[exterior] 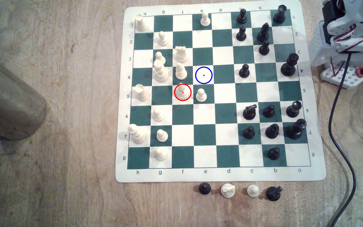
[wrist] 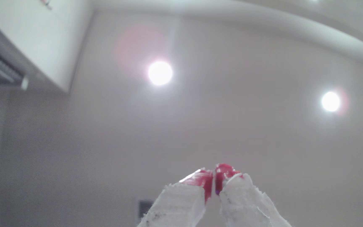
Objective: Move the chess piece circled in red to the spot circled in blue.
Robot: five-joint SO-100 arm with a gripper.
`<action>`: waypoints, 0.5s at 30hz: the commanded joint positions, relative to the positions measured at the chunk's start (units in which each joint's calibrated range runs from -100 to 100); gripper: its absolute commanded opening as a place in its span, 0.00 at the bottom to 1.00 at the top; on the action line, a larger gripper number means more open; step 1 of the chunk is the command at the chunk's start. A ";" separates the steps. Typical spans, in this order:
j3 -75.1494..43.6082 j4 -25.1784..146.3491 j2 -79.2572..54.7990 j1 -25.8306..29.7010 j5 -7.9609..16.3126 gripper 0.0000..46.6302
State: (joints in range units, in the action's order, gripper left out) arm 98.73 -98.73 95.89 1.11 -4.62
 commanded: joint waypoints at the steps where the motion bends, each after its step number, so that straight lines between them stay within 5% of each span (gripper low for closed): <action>1: 1.17 5.85 -0.14 1.20 -0.24 0.00; 15: -11.52 61.62 -0.22 0.97 0.05 0.00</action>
State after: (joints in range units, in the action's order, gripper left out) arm 96.11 -58.49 95.89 3.02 -4.86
